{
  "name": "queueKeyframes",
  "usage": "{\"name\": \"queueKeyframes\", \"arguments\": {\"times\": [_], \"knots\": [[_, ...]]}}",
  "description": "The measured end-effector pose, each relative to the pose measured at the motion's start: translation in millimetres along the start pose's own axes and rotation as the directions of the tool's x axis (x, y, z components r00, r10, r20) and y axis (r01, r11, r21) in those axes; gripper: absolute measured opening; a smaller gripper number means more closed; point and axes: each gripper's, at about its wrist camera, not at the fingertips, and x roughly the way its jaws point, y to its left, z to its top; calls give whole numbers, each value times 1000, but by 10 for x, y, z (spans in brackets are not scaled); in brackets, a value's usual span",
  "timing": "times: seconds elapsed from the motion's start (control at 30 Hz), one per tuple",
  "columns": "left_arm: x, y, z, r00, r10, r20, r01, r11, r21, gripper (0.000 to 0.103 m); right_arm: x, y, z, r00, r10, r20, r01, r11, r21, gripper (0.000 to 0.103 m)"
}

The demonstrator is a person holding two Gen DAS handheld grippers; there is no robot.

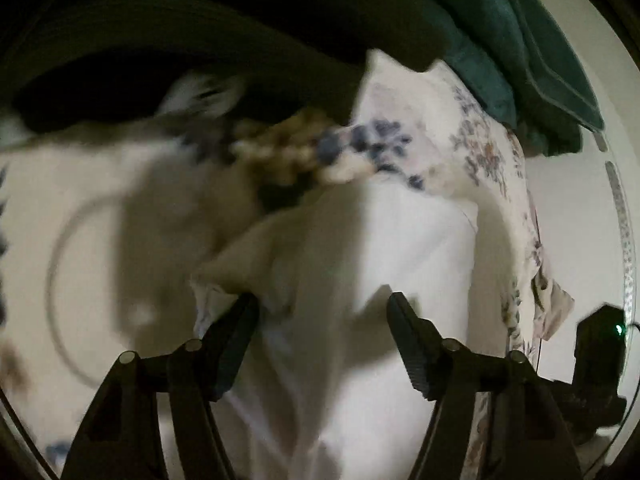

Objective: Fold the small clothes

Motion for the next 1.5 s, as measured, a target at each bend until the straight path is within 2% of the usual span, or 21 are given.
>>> {"name": "queueKeyframes", "arguments": {"times": [0.03, 0.1, 0.13, 0.2, 0.33, 0.43, 0.5, 0.53, 0.73, 0.97, 1.0, 1.03, 1.07, 1.1, 1.17, 1.23, 1.27, 1.3, 1.33, 1.43, 1.5], "knots": [[-42, -30, -15, 997, -72, 13, 72, 997, 14, 1, 57, 2, 56, 1000, 0, -4, 0, 1000, 1, 58], [-144, -63, -12, 978, -205, 49, 205, 979, 7, 1, 145, -12, 115, 1000, 3, -9, -3, 1000, 17, 58], [-277, -29, -27, 943, -318, 95, 319, 948, -3, 1, 182, -28, 151, 1000, 11, -11, -11, 1000, 28, 58], [-359, 104, -10, 915, -385, 125, 391, 920, -31, 1, 221, -39, 217, 1000, 21, -11, -20, 999, 41, 58], [-161, 573, -2, 973, -226, 40, 230, 960, -159, 8, 275, 20, 347, 1000, 30, -3, -30, 999, 32, 58], [-286, 749, -49, 982, -179, 56, 187, 964, -188, 24, 291, 85, 430, 998, 66, 2, -66, 998, 24, 58], [-423, 752, -108, 983, -162, 86, 175, 967, -183, 44, 317, 159, 496, 993, 116, 6, -116, 993, 9, 59], [-486, 751, -135, 985, -138, 104, 155, 972, -177, 61, 341, 206, 528, 990, 143, 3, -143, 990, -4, 60], [-309, 734, -50, 995, -86, 45, 93, 980, -176, 64, 573, 478, 687, 970, 239, -31, -241, 969, -50, 62], [-62, 502, 44, 978, -193, 76, 205, 955, -215, 64, 737, 617, 774, 953, 296, -66, -298, 954, -19, 62], [-58, 456, 40, 982, -176, 74, 188, 963, -194, 62, 731, 635, 765, 950, 304, -65, -306, 952, -21, 62], [-47, 372, 31, 985, -158, 69, 167, 974, -156, 47, 736, 660, 751, 952, 298, -69, -300, 953, -26, 62], [-37, 326, 25, 984, -167, 66, 175, 975, -136, 9, 734, 667, 725, 953, 293, -70, -296, 955, -32, 62], [1, 270, 18, 984, -171, 53, 177, 976, -124, 7, 722, 663, 709, 954, 292, -70, -295, 955, -39, 61], [-94, 199, -6, 964, -251, 93, 259, 961, -96, 7, 719, 709, 705, 956, 286, -66, -290, 956, -52, 51], [-281, 173, -33, 897, -417, 145, 429, 900, -73, 7, 700, 721, 689, 952, 298, -71, -303, 951, -63, 45], [-344, 203, -43, 874, -456, 166, 472, 879, -74, 7, 679, 703, 686, 953, 296, -68, -300, 951, -68, 45], [-358, 235, -41, 870, -460, 175, 478, 875, -77, 7, 672, 696, 686, 957, 283, -64, -288, 955, -75, 45], [-312, 334, -30, 884, -438, 161, 457, 883, -105, 11, 681, 692, 697, 962, 267, -65, -271, 959, -78, 45], [-189, 698, -16, 973, -223, 56, 230, 947, -223, 20, 724, 632, 729, 960, 272, -72, -275, 960, -43, 46], [-265, 825, -34, 974, -218, 59, 226, 945, -238, 33, 735, 634, 741, 955, 286, -75, -289, 957, -33, 47]]}}
